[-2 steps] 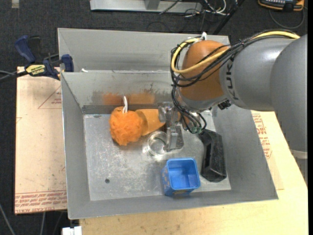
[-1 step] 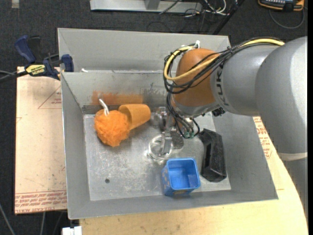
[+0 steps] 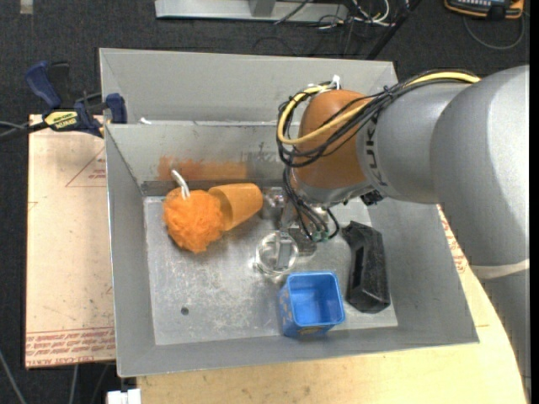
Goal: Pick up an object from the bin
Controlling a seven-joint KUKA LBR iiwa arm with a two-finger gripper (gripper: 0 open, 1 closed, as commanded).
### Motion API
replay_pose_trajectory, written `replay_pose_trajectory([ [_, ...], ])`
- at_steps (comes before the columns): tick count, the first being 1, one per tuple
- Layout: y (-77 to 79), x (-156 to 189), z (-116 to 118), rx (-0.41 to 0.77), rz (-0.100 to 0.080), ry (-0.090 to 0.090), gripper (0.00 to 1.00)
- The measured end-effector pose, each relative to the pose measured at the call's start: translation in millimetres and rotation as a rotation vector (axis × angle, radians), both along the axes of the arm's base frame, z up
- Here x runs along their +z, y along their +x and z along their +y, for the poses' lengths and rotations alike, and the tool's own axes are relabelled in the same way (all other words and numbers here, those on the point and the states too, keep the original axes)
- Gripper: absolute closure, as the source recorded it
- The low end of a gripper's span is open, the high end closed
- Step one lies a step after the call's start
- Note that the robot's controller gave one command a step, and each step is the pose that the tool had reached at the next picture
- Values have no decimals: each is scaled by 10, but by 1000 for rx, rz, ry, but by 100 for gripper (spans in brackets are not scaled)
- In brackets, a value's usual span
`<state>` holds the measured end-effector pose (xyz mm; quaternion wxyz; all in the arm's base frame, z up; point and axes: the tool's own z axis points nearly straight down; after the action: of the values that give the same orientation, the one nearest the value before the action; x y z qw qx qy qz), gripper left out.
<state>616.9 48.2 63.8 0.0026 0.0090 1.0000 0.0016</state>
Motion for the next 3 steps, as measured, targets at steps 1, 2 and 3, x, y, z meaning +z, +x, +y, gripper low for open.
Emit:
replay_pose_trajectory([
  [1,157,48,22,54,-2,0,0],
  [2,316,66,67,163,-5,0,0],
  [3,361,101,257,8,-5,1,0],
])
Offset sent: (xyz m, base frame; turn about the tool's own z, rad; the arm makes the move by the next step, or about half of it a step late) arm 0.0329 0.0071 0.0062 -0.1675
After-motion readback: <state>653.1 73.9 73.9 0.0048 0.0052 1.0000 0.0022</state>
